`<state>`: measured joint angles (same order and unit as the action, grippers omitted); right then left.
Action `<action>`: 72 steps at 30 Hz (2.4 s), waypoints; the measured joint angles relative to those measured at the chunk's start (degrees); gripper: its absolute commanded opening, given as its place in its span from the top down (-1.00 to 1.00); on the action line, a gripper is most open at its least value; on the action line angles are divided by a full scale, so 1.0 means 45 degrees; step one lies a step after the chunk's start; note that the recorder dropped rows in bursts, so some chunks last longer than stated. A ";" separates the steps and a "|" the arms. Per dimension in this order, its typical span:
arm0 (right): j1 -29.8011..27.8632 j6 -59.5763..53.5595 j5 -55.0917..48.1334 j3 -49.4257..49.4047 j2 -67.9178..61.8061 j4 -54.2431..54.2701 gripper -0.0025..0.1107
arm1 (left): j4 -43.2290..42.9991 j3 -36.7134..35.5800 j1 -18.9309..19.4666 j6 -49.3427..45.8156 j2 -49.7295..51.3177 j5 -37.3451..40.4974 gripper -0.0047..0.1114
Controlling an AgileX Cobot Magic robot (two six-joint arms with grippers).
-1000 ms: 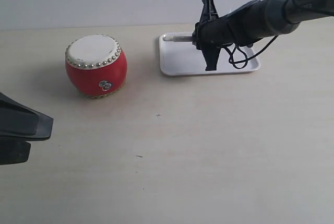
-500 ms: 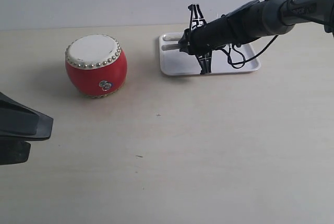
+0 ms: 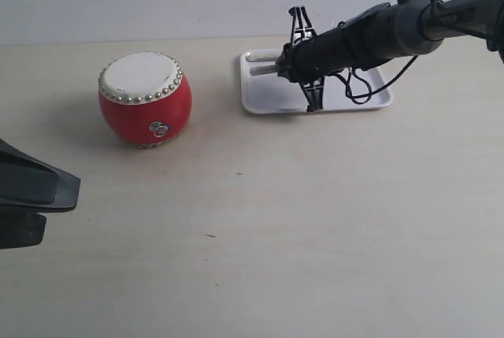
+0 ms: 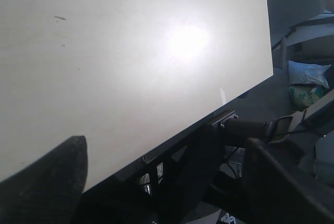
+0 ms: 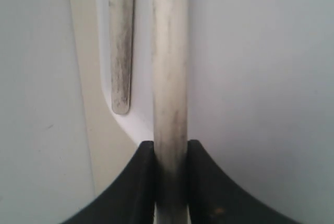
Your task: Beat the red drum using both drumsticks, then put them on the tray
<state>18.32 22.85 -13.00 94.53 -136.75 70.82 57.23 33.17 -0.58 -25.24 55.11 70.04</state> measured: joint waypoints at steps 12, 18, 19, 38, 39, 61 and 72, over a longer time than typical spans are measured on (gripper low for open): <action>-0.0168 0.0000 0.0842 0.0000 -0.0055 -0.0157 0.92 | 0.0000 0.0000 0.0000 0.0000 0.0000 0.0000 -0.42; -0.0168 0.0000 0.1355 0.0000 -0.0055 -0.0158 0.63 | 0.0000 0.0000 0.0000 0.0000 0.0000 0.0000 -0.42; -0.0168 0.0000 0.1379 0.0000 -0.0055 -0.0158 0.57 | 0.0000 0.0000 0.0000 0.0000 0.0000 0.0000 -0.42; -0.0168 0.0000 0.0044 0.0000 0.0024 -0.1310 0.21 | 0.0000 0.0000 0.0000 0.0046 0.0000 0.0000 -0.42; -0.0168 0.0000 -0.0012 0.0000 0.0090 -0.1349 0.21 | 0.0000 0.0000 0.0000 0.0046 0.0000 0.0000 -0.42; -0.0396 -0.0032 -0.4406 -0.0168 0.4425 -0.9720 0.72 | 0.0000 0.0000 0.0000 -0.2647 0.0000 0.0000 0.92; -0.0412 -0.0940 -0.4473 -0.3644 0.8318 -1.2916 0.91 | -0.0349 0.0000 0.0000 -0.3268 0.0000 -0.1127 0.92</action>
<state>16.47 18.63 -33.13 78.14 -99.32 12.70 55.66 33.17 -0.58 -39.95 55.11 64.98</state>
